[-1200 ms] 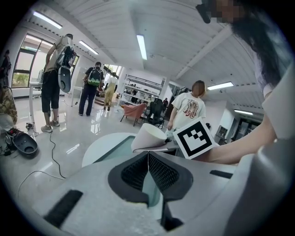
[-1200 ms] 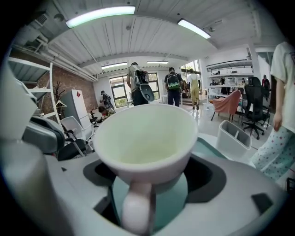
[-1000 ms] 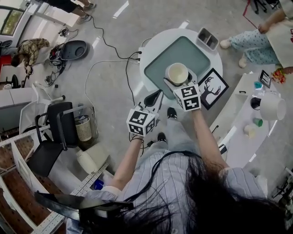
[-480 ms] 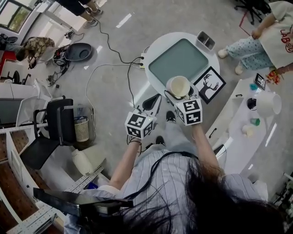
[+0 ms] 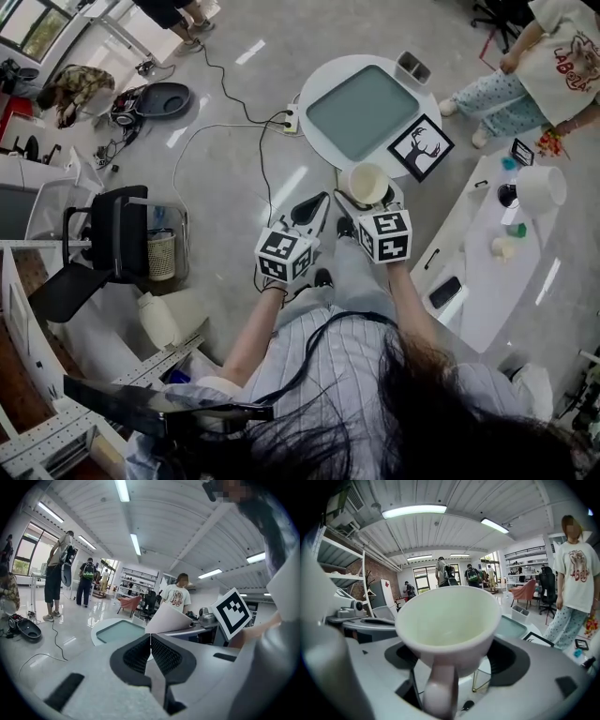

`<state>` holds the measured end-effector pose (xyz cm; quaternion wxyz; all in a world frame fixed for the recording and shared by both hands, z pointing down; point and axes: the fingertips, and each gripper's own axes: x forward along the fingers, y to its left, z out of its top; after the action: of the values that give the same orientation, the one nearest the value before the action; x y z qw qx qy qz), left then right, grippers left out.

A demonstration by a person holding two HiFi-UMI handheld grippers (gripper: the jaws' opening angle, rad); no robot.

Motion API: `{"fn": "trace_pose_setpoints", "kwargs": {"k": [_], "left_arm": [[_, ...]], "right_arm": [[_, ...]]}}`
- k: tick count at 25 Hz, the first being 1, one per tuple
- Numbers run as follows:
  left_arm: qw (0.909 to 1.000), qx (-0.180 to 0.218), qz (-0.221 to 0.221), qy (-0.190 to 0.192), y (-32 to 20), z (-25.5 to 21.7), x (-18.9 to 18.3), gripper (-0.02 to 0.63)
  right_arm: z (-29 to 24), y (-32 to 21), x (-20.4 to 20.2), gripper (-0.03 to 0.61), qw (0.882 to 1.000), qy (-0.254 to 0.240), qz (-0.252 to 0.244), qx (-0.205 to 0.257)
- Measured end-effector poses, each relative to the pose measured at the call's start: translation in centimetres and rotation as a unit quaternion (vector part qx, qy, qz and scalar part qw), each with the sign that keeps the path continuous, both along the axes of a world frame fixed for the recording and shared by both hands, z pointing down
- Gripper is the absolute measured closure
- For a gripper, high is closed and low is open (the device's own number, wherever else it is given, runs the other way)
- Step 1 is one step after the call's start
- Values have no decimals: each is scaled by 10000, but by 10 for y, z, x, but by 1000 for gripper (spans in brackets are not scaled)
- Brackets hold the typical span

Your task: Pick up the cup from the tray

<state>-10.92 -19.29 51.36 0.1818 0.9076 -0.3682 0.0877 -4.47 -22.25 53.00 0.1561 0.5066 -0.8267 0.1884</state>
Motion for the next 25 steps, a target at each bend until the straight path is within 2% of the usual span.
{"fn": "trace_pose_setpoints", "kwargs": {"k": [10, 25], "left_arm": [[9998, -53, 177, 57, 69, -1, -1, 600], [9998, -25, 208, 74, 117, -12, 28, 600]], "right_arm": [[-14, 73, 2, 160, 9997, -99, 210, 17], [-22, 131, 37, 160, 9998, -68, 209, 8]]}}
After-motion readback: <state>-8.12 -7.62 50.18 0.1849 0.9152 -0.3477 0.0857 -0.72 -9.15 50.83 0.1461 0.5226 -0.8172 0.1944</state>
